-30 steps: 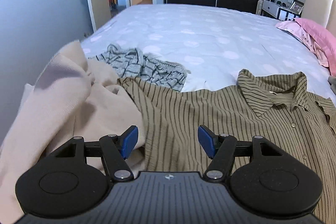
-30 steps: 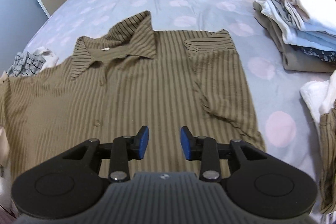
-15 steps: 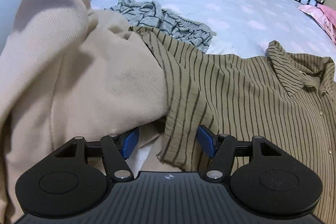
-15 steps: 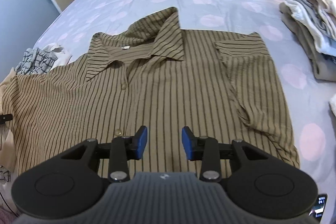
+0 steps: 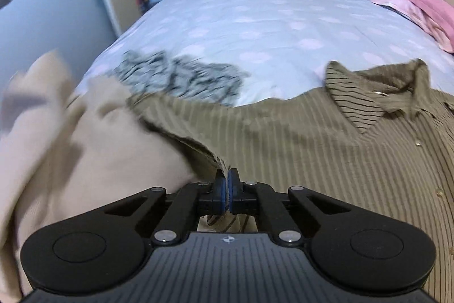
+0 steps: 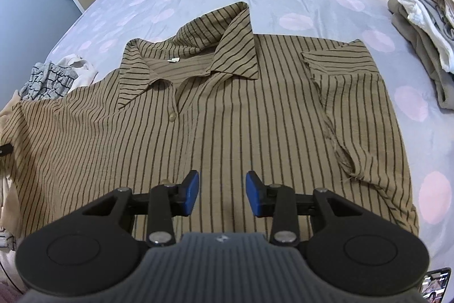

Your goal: Fold clothes

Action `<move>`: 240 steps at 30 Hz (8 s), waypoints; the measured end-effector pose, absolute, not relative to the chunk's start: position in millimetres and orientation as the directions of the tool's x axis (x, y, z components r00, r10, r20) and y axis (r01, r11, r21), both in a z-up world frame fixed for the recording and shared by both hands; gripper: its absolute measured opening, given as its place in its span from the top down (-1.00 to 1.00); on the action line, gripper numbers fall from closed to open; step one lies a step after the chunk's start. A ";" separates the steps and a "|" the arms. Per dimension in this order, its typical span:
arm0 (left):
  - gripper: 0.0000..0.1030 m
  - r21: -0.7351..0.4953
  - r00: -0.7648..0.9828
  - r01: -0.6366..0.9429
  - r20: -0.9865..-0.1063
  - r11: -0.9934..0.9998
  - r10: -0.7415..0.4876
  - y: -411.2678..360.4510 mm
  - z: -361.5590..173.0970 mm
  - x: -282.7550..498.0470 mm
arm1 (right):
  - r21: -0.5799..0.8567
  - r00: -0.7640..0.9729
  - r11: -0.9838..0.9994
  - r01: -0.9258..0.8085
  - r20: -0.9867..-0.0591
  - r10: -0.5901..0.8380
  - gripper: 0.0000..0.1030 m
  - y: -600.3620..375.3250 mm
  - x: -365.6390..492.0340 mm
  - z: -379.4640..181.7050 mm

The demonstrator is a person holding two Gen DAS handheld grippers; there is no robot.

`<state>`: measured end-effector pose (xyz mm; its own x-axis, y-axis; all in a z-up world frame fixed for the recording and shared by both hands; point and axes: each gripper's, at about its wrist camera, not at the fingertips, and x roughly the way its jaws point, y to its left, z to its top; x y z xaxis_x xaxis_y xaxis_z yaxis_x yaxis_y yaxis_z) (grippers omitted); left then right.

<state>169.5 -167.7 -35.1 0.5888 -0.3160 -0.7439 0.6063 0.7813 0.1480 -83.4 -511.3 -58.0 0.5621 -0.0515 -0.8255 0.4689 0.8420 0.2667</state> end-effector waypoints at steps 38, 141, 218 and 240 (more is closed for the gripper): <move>0.78 0.100 0.497 0.596 -0.825 0.797 -0.268 -189.3 -86.6 211.0 | 0.259 0.532 0.856 0.447 -0.846 -0.022 0.17 -515.5 -61.8 -66.3; 0.74 0.001 0.282 0.842 -0.854 0.540 -0.438 -181.5 -65.3 -25.6 | 0.150 0.345 0.959 0.239 -0.937 0.060 0.41 -456.2 -270.6 -113.2; 0.67 -0.132 0.080 0.914 -0.867 0.383 -0.491 -252.6 -68.2 -98.5 | 0.147 0.259 0.989 -0.019 -0.955 0.147 0.73 -362.9 -255.8 -67.1; 0.58 -0.121 0.092 0.918 -0.861 0.377 -0.500 -248.0 -66.4 -102.9 | 0.026 0.210 1.000 -0.007 -0.977 0.027 0.16 -406.1 -285.1 -110.1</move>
